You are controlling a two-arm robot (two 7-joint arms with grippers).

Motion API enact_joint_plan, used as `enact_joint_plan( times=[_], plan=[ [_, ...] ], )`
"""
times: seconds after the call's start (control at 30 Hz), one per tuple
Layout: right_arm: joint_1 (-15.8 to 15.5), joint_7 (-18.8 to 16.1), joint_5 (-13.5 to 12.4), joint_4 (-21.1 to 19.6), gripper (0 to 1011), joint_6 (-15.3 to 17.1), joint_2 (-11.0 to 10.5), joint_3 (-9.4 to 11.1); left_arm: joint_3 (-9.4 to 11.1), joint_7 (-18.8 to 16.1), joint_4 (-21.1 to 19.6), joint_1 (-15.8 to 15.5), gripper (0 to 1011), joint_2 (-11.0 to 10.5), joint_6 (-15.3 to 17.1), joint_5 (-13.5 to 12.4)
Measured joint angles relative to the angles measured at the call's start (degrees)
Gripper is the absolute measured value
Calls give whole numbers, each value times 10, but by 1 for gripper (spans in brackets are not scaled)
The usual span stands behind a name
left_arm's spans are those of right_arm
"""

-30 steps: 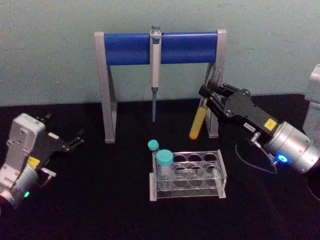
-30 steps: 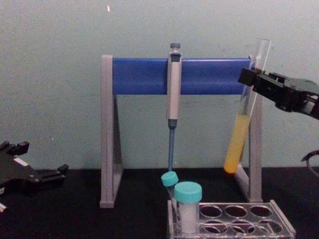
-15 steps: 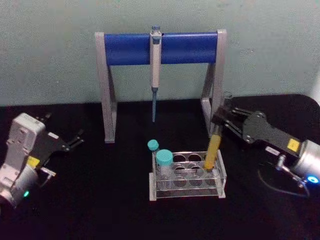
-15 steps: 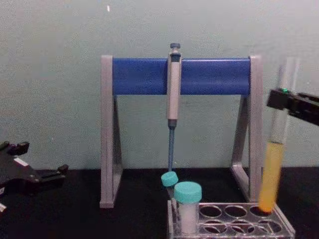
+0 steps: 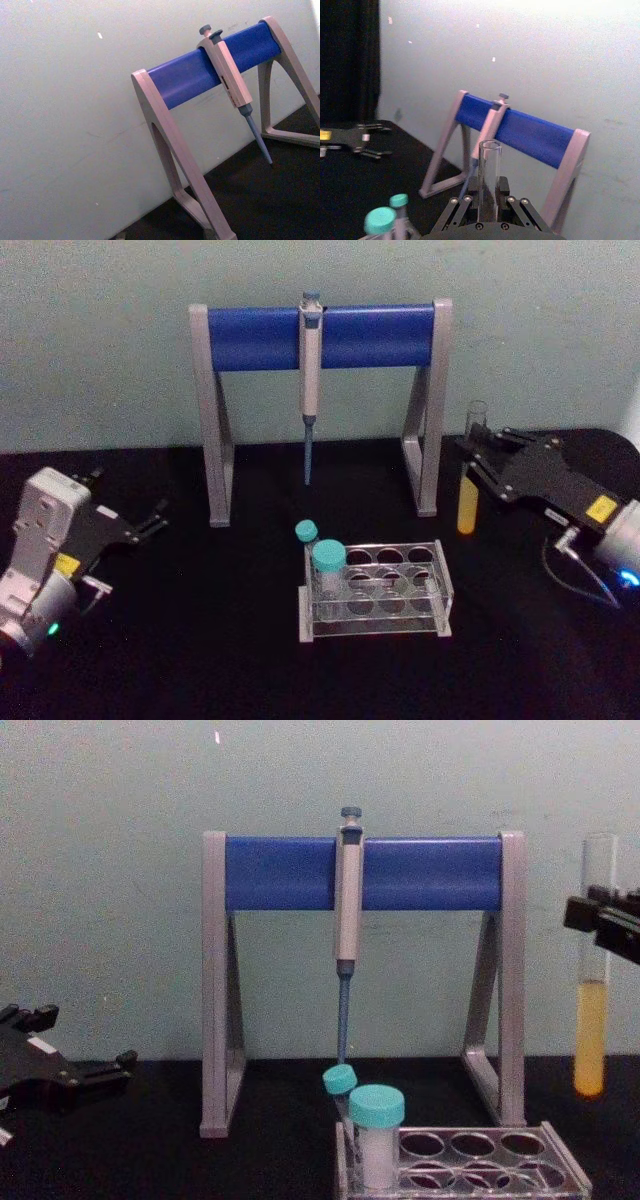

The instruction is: Pick up the test tube from the test tube rack, shake it, then place it back into the test tube rack.

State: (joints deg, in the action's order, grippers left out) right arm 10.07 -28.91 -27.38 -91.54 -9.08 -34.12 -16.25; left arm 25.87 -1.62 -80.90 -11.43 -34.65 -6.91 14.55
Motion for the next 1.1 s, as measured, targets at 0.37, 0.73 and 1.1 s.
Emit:
enact_joint_plan(
  times=[0.37,0.73,1.1],
  plan=[
    [61,19,42,59,234,-8,73,-23,0,0,0,0,1001,0,0,0],
    [61,-69,-64,74,235,12,92,-17,0,0,0,0,1001,0,0,0],
    [4,-102,-121,15,235,35,30,-5,0,0,0,0,1001,0,0,0]
  ],
)
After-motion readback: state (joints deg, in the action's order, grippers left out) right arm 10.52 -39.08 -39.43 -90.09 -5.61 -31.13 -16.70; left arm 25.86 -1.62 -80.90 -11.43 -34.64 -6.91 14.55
